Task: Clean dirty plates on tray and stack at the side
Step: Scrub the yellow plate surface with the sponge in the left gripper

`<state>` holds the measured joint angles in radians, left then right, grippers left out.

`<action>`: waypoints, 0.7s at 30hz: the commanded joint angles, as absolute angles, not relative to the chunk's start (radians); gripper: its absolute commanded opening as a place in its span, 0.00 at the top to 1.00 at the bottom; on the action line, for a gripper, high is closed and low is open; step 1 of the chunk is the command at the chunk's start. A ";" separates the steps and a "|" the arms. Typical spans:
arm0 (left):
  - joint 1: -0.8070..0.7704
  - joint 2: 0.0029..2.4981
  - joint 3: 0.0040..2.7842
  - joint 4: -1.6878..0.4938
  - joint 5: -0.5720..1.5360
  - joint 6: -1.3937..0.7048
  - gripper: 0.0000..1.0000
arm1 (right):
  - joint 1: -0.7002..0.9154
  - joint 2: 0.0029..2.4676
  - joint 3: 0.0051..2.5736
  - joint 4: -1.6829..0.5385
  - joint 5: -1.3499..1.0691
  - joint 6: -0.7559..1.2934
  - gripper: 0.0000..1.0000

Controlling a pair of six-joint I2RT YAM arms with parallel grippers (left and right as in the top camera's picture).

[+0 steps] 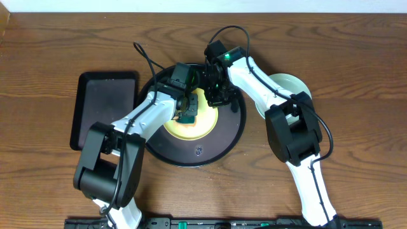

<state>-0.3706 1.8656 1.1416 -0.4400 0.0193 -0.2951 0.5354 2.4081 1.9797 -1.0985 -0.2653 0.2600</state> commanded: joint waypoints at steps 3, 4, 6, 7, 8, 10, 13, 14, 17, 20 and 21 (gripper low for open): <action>-0.363 1.940 1.130 -0.519 -0.030 -0.375 0.93 | 0.564 2.448 1.948 -1.091 -0.251 0.272 0.99; -0.363 1.934 1.130 -0.532 0.002 -0.354 0.93 | 0.564 2.448 1.948 -1.091 -0.251 0.272 0.99; -0.363 1.923 1.130 -0.537 0.089 -0.279 0.93 | 0.565 2.448 1.948 -1.090 -0.251 0.272 0.99; -0.363 1.914 1.130 -0.537 0.149 -0.233 0.93 | 0.564 2.448 1.948 -1.090 -0.252 0.273 0.99; -0.363 1.906 1.130 -0.537 0.199 -0.191 0.93 | 0.564 2.448 1.948 -1.090 -0.251 0.273 0.99; -0.363 1.887 1.131 -0.537 0.292 -0.114 0.93 | 0.564 2.448 1.948 -1.090 -0.251 0.272 0.99; -0.363 1.860 1.133 -0.535 0.331 -0.081 0.93 | 0.564 2.448 1.948 -1.090 -0.251 0.272 0.99; -0.363 1.853 1.134 -0.531 0.324 -0.081 0.93 | 0.564 2.448 1.948 -1.090 -0.251 0.273 0.99; -0.351 1.846 1.137 -0.508 0.252 -0.146 0.93 | 0.564 2.448 1.948 -1.090 -0.251 0.272 0.99; -0.323 1.846 1.137 -0.511 0.039 -0.392 0.92 | 0.564 2.448 1.948 -1.091 -0.251 0.272 0.99; -0.317 1.846 1.137 -0.512 0.002 -0.434 0.93 | 0.565 2.448 1.948 -1.091 -0.251 0.272 0.99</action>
<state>-0.3443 1.8622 1.1572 -0.5014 0.1791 -0.2272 0.5354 2.4081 1.9797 -1.0985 -0.2661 0.2600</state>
